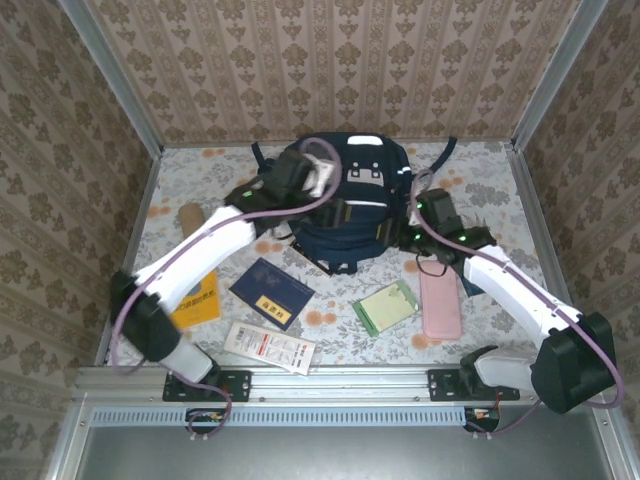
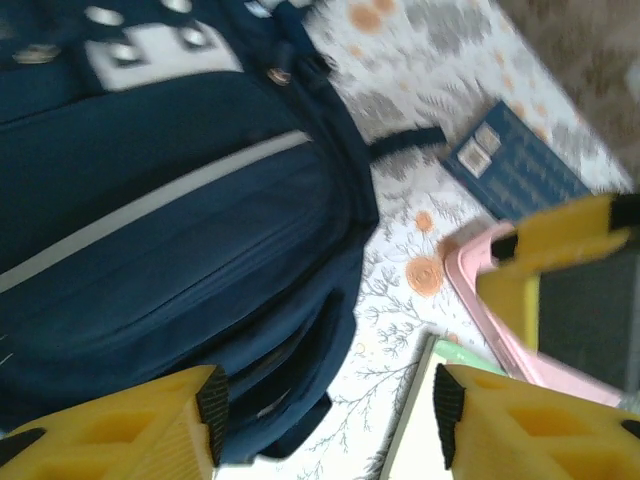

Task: Pack the student bag

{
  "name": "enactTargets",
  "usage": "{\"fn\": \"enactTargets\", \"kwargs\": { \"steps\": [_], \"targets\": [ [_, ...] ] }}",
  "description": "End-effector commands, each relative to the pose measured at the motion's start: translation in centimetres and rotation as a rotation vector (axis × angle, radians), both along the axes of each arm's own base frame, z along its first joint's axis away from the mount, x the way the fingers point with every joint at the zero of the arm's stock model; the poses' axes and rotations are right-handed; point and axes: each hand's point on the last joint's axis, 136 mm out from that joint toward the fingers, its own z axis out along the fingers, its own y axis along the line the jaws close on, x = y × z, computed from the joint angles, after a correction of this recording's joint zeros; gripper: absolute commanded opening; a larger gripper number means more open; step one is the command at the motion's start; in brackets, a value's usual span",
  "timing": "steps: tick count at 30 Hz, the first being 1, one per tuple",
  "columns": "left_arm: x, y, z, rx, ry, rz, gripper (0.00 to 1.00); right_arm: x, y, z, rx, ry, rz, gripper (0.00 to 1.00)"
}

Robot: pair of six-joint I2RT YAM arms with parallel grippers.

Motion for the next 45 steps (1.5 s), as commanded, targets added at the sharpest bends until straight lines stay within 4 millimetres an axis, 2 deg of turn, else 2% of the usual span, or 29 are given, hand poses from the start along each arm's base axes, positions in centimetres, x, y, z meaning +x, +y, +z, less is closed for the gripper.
{"fn": "enactTargets", "kwargs": {
  "steps": [1, 5, 6, 8, 13, 18, 23, 27, 34, 41, 45],
  "targets": [
    [-1.9, 8.3, -4.8, -0.005, 0.224, 0.333, 0.63, -3.4, 4.8, -2.2, -0.084, 0.063, 0.234, 0.54],
    [-5.0, 14.9, -8.7, -0.100, 0.408, 0.559, 0.72, -4.7, 9.7, -4.2, -0.121, 0.102, 0.372, 0.55],
    [-5.6, 16.1, -9.5, -0.113, 0.434, 0.606, 0.73, -4.9, 10.9, -4.5, -0.126, 0.104, 0.402, 0.55],
    [-7.0, 18.1, -11.2, -0.134, 0.485, 0.690, 0.82, -5.5, 13.5, -5.2, -0.144, 0.125, 0.467, 0.55],
    [-9.4, 20.6, -15.6, -0.165, 0.627, 0.843, 0.84, -5.9, 19.3, -7.7, -0.185, 0.182, 0.586, 0.61],
    [-10.1, 21.4, -19.7, -0.236, 0.713, 0.935, 0.84, -5.1, 22.6, -10.4, -0.190, 0.229, 0.611, 0.62],
    [-9.3, 21.5, -21.9, -0.282, 0.724, 0.973, 0.81, -4.4, 23.4, -13.3, -0.229, 0.274, 0.610, 0.63],
    [-8.7, 21.5, -23.3, -0.306, 0.728, 0.995, 0.77, -4.2, 23.6, -14.8, -0.249, 0.297, 0.614, 0.63],
    [-8.0, 20.6, -24.9, -0.343, 0.767, 0.989, 0.73, -3.4, 22.9, -16.9, -0.311, 0.332, 0.595, 0.64],
    [-7.1, 19.7, -25.1, -0.381, 0.784, 0.973, 0.69, -2.3, 21.9, -17.4, -0.383, 0.331, 0.560, 0.64],
    [-6.8, 19.2, -25.3, -0.384, 0.792, 0.961, 0.65, -2.9, 22.2, -17.3, -0.372, 0.364, 0.593, 0.64]
  ]
}}
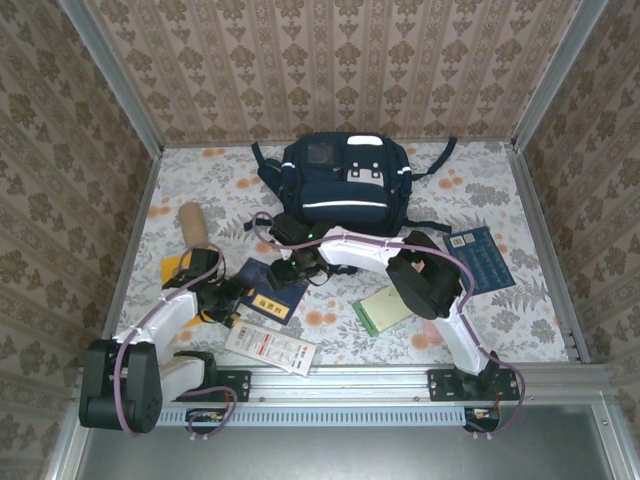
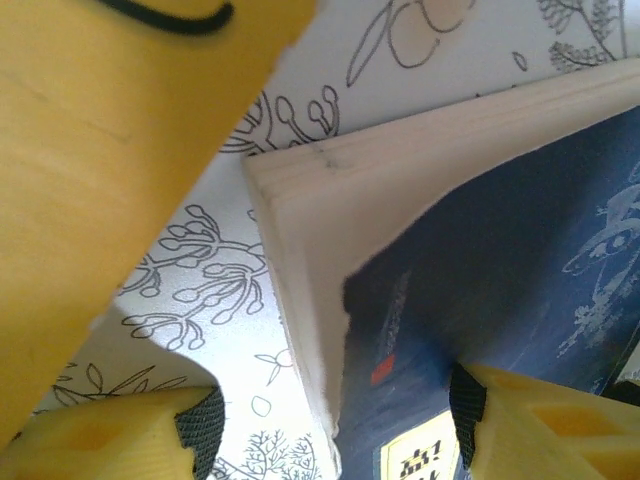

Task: Pack the student bag

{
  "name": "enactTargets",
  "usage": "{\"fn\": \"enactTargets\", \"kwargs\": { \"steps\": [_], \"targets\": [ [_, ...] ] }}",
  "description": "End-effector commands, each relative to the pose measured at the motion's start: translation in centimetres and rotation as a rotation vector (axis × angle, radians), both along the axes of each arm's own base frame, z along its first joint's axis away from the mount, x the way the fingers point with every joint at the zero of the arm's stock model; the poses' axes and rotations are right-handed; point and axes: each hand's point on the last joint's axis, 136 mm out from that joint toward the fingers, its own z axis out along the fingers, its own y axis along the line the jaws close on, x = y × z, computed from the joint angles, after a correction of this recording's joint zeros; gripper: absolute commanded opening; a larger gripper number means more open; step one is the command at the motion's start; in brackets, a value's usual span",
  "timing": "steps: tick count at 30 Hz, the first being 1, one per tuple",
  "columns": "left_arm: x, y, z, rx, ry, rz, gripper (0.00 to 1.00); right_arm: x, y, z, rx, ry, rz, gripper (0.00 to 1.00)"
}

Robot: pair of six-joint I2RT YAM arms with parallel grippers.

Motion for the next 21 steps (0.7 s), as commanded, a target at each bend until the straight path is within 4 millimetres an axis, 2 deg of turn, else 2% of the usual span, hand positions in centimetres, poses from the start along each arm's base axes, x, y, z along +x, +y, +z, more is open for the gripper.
{"fn": "enactTargets", "kwargs": {
  "steps": [1, 4, 7, 12, 15, 21],
  "targets": [
    [4.1, -3.1, -1.0, -0.122, -0.208, -0.071, 0.64, -0.7, -3.4, -3.8, -0.173, 0.047, 0.003, 0.64],
    [4.2, -3.1, -1.4, -0.121, -0.202, -0.069, 0.62, 0.6, -4.1, -2.8, -0.164, 0.005, -0.020, 0.64],
    [4.7, -3.3, -1.3, -0.127, -0.208, -0.073, 0.61, 1.1, -4.0, -1.3, -0.122, -0.007, -0.007, 0.64],
    [6.6, -3.8, -0.2, -0.134, -0.247, -0.099, 0.60, 2.0, -3.8, -0.1, -0.054, 0.007, 0.002, 0.64],
    [7.4, -3.9, 0.1, -0.126, -0.255, -0.104, 0.60, 2.9, -4.1, -0.2, -0.056, 0.004, -0.012, 0.64],
    [7.8, -4.8, -0.2, -0.151, -0.244, -0.124, 0.61, 3.6, -4.8, -2.0, -0.130, 0.013, -0.004, 0.64]
  ]
}}
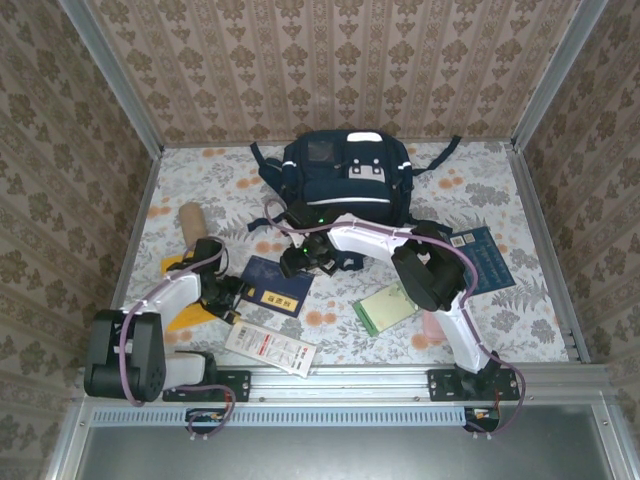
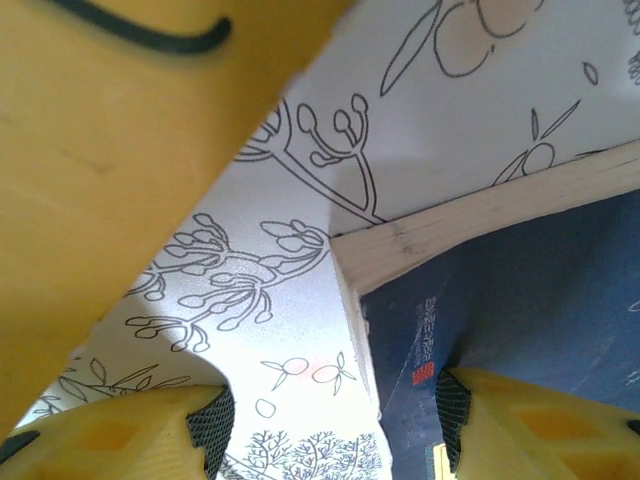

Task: Pack the student bag

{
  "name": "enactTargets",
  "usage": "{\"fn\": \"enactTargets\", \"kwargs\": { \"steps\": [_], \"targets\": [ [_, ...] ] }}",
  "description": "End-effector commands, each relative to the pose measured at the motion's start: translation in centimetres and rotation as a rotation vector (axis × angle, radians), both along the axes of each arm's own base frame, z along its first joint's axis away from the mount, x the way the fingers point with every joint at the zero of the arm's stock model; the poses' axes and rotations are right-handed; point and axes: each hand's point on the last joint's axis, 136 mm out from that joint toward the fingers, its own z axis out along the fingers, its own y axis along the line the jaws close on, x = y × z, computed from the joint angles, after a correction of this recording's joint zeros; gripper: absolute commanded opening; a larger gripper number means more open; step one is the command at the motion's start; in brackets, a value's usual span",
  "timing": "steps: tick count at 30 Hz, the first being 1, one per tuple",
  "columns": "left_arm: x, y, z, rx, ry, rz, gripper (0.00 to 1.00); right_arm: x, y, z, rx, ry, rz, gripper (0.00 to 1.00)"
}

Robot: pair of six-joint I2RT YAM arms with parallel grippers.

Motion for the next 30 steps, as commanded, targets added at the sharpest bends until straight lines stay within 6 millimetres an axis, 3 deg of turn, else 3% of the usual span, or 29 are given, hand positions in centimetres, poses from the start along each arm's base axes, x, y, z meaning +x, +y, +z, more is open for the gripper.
{"fn": "enactTargets", "kwargs": {
  "steps": [1, 8, 10, 13, 16, 19, 21, 26, 30],
  "targets": [
    [7.6, -4.8, 0.1, -0.171, -0.373, -0.125, 0.63, 0.3, -1.6, -2.3, -0.105, 0.015, 0.009, 0.64],
    [8.1, -7.2, -0.2, -0.204, -0.353, -0.166, 0.66, -2.6, -0.6, -3.9, -0.052, 0.136, 0.082, 0.64],
    [8.5, -7.4, 0.1, -0.211, -0.353, -0.170, 0.69, -2.4, -1.4, -3.7, -0.070, 0.104, 0.064, 0.64],
    [8.6, -6.6, 1.9, -0.174, -0.389, -0.181, 0.75, -1.6, -2.9, -2.8, -0.092, 0.040, 0.023, 0.64],
    [7.8, -5.1, 5.0, -0.071, -0.439, -0.233, 0.79, -1.0, -4.1, -2.0, -0.093, 0.017, -0.011, 0.64],
    [5.6, -4.5, 7.3, -0.015, -0.460, -0.312, 0.80, -0.7, -5.0, -1.8, -0.114, -0.001, -0.022, 0.64],
    [3.5, -4.8, 7.7, -0.018, -0.431, -0.385, 0.80, -0.7, -5.2, -1.7, -0.117, -0.004, -0.024, 0.64],
    [-2.4, -5.2, 6.3, -0.048, -0.312, -0.572, 0.80, -0.6, -5.4, -0.7, -0.098, -0.025, -0.026, 0.64],
    [-6.5, -6.8, 6.3, -0.099, -0.287, -0.718, 0.80, -0.6, -6.0, -0.2, -0.090, -0.030, -0.038, 0.64]
  ]
}}
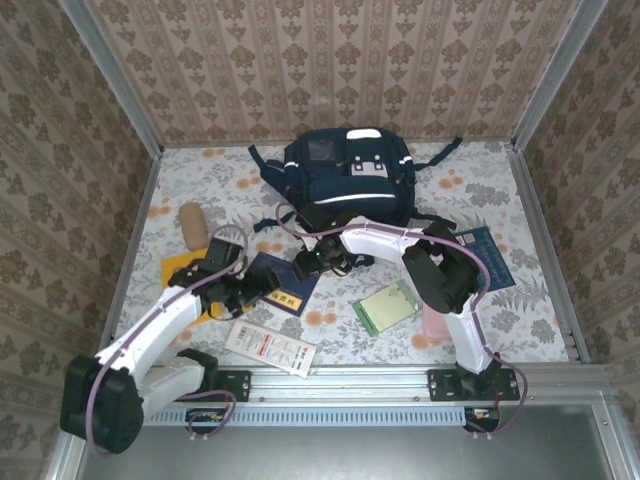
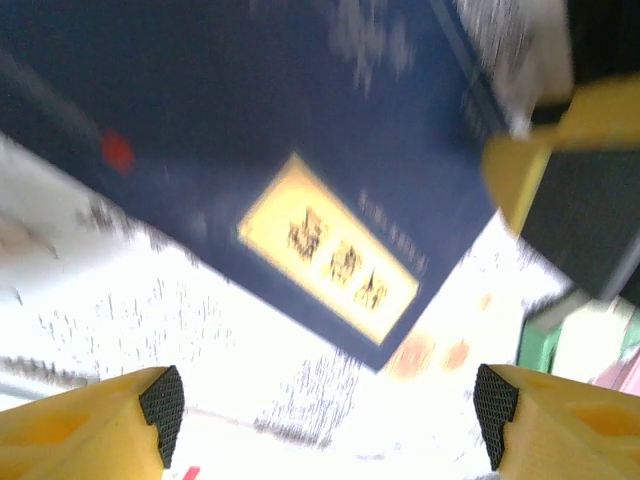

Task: Pack the student bag

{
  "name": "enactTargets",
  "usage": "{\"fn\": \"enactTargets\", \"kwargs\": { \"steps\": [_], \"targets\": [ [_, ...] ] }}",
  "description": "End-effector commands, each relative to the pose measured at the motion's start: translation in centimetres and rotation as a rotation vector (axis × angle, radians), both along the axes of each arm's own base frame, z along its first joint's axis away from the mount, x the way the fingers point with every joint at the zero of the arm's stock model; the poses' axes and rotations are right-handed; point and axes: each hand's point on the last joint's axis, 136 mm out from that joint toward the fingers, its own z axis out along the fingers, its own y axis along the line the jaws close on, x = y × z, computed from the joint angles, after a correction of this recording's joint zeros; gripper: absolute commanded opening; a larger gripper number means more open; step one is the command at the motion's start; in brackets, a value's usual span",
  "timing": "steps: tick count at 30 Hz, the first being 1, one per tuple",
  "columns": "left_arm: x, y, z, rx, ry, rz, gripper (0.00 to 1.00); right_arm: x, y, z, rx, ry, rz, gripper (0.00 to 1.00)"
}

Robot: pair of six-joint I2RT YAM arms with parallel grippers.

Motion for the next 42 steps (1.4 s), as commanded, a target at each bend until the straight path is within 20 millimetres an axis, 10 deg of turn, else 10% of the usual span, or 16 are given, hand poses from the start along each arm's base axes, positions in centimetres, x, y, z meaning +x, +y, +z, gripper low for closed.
{"fn": "enactTargets", "kwargs": {
  "steps": [1, 14, 33, 38, 42],
  "targets": [
    [-5.4, -0.9, -0.5, 0.007, 0.088, -0.185, 0.80, 0.2, -2.7, 0.3, -0.057, -0.005, -0.044, 0.64],
    [-10.0, -2.1, -2.6, -0.032, 0.242, -0.323, 0.81, -1.4, -4.5, 1.0, -0.062, 0.001, -0.050, 0.64],
    [0.2, -4.0, -5.2, 0.105, 0.070, -0.234, 0.81, -1.3, -6.0, 3.1, -0.042, -0.049, -0.105, 0.64],
    [2.4, -7.7, -1.9, -0.078, -0.008, -0.241, 0.81, -2.8, -6.8, 3.7, 0.020, -0.011, -0.138, 0.64],
    [2.0, -5.4, 0.7, -0.057, -0.081, -0.206, 0.82, -6.1, -5.8, 4.1, 0.156, 0.089, -0.132, 0.64]
  ]
}}
